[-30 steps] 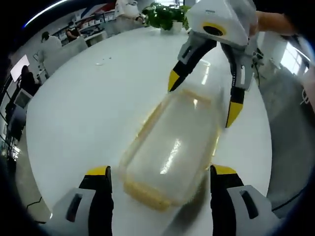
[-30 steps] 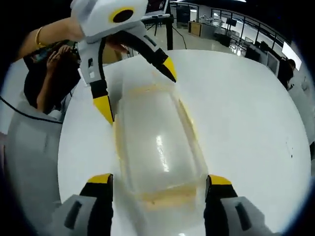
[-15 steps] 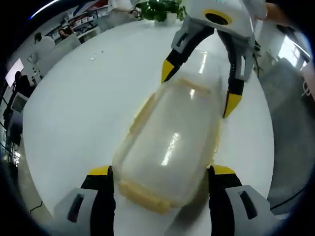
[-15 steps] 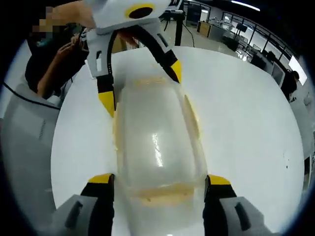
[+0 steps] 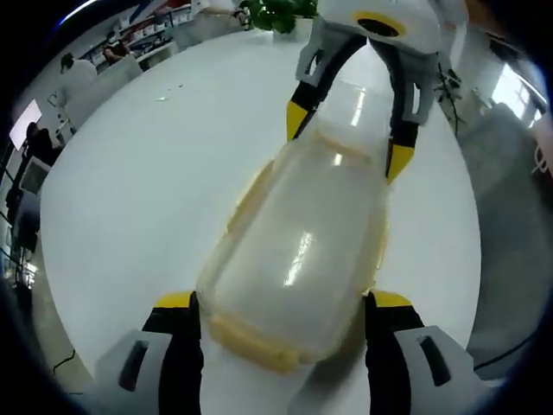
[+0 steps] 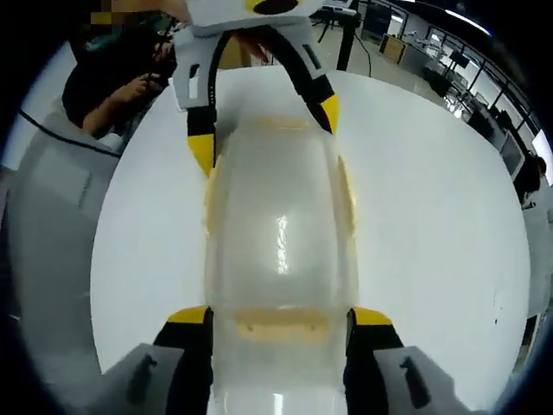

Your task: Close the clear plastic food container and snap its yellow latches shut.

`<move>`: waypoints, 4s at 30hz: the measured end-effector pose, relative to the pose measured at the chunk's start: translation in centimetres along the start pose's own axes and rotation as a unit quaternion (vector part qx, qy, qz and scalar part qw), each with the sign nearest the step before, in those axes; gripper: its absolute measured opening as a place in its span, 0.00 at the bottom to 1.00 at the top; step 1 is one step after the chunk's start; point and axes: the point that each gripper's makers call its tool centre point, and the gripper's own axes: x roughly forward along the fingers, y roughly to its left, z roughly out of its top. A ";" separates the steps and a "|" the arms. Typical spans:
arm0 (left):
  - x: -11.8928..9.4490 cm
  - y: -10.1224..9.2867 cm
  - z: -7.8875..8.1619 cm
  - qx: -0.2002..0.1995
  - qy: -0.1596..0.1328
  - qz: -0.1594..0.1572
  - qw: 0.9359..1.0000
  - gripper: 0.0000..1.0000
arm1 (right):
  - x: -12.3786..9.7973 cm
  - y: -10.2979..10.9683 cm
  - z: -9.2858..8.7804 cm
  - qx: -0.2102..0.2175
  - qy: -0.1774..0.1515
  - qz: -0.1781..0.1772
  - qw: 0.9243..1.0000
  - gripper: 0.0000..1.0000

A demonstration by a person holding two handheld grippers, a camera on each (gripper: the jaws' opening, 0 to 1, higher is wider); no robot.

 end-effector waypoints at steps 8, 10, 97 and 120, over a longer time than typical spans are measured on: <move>-0.1 0.2 0.0 -0.006 -0.006 0.003 1.000 0.73 | -0.5 -0.3 -0.6 -0.005 0.008 0.009 1.000 0.38; -0.1 0.2 0.0 -0.001 -0.005 0.000 1.000 0.73 | -0.5 -0.1 -0.6 -0.017 0.019 0.002 1.000 0.38; -9.3 -1.4 2.7 0.116 0.040 -0.033 0.992 0.37 | -9.7 0.3 -0.4 -0.035 -0.081 -0.034 0.996 0.36; -6.5 -5.4 9.3 0.147 0.040 -0.035 0.988 0.37 | -12.7 1.2 -7.8 -0.018 -0.063 -0.065 0.996 0.36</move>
